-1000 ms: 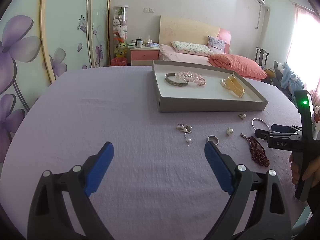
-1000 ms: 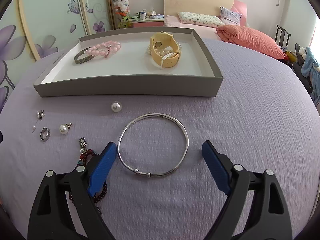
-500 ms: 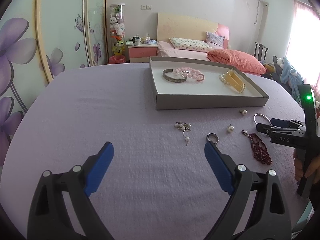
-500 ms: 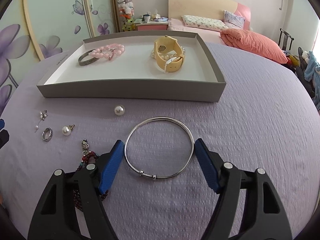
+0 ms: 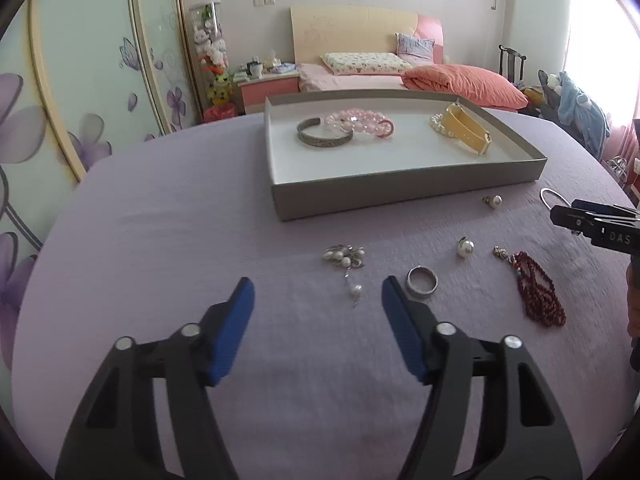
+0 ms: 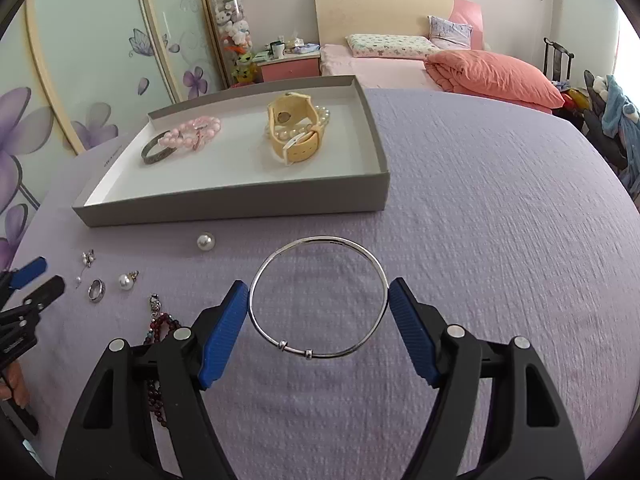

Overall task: Organize jewelry
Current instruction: 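Grasp the silver bangle with the right tool while the left tool grasps the pearl drop earrings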

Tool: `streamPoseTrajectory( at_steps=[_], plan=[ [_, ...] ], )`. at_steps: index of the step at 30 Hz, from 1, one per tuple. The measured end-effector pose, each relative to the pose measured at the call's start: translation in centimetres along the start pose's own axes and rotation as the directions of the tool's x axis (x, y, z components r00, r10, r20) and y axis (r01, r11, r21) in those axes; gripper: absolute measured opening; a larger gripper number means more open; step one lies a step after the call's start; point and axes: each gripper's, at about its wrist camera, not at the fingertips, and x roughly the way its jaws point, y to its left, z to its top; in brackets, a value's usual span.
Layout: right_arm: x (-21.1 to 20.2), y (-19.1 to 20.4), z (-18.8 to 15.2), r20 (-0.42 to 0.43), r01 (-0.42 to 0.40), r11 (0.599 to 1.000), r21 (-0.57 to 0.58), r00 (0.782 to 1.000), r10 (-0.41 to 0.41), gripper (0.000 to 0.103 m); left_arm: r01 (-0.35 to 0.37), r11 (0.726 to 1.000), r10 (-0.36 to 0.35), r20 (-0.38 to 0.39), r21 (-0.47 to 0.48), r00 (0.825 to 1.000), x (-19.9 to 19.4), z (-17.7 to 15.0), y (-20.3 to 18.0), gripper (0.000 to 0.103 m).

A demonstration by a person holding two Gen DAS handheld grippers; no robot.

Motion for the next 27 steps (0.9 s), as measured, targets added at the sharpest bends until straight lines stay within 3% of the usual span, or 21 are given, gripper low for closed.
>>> streamPoseTrajectory(
  at_steps=[7,14,17,20,24,27],
  plan=[
    [0.4,-0.7,0.1,-0.008,-0.014,1.000,0.017,1.000,0.014,0.073,0.023,1.000,-0.023,-0.018,-0.012,1.000,1.8,1.2,-0.9,0.052],
    [0.5,-0.8,0.2,-0.009,-0.031,0.999,0.024,0.999,0.032,0.073,0.042,0.998,-0.045,-0.069,-0.048,0.997,3.4,1.9,-1.6,0.033],
    [0.4,-0.9,0.2,-0.008,-0.038,0.999,0.028,0.999,0.039,0.073,0.043,0.998,-0.046,-0.069,-0.047,0.997,3.6,2.1,-2.0,0.030],
    [0.4,-0.9,0.3,-0.007,-0.047,0.998,0.032,0.999,0.047,0.073,0.020,0.999,-0.023,-0.071,-0.033,0.997,3.8,2.3,-2.5,0.026],
    [0.2,-0.7,0.2,-0.006,-0.056,0.998,0.034,0.998,0.056,0.073,-0.007,0.999,0.004,-0.072,-0.037,0.997,4.0,2.4,-2.6,0.012],
    [0.1,-0.5,0.2,-0.005,-0.063,0.997,0.036,0.998,0.063,0.073,-0.021,1.000,0.020,-0.072,-0.019,0.997,4.1,2.4,-2.7,0.009]
  ],
)
